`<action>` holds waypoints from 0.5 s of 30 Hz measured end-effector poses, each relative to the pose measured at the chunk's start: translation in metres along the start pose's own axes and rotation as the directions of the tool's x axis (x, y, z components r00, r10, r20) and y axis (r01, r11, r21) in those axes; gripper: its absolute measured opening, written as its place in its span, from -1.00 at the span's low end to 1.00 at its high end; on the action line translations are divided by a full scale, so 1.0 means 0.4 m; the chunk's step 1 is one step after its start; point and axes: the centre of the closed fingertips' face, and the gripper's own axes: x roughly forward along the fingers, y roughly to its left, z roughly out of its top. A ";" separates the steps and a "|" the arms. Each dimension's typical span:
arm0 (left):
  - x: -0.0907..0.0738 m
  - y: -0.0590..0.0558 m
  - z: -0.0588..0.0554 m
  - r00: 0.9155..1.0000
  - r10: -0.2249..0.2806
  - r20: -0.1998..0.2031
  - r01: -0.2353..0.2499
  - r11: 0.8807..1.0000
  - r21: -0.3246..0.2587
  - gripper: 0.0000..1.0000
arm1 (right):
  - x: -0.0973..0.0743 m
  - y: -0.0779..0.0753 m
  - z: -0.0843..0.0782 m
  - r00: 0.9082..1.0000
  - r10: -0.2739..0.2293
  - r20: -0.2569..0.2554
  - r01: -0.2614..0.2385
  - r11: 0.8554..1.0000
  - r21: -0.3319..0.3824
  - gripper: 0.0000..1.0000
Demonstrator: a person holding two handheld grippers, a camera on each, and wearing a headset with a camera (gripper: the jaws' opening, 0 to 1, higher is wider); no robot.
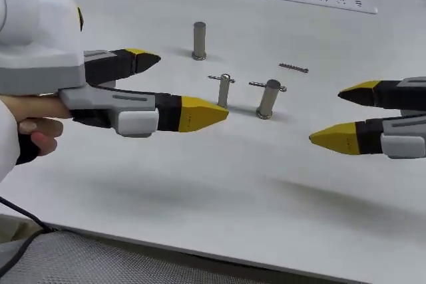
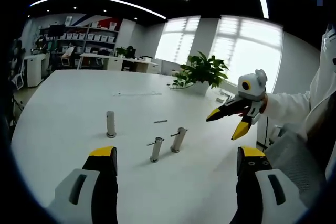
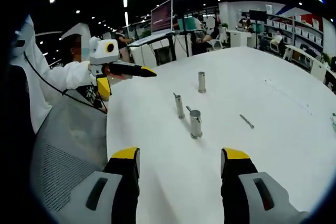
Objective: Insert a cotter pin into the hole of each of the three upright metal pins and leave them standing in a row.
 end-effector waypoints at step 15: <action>0.009 0.035 -0.004 1.000 0.007 -0.012 -0.007 1.000 -0.004 0.88 | -0.022 0.003 -0.020 0.998 -0.063 -0.007 0.063 0.997 0.040 0.50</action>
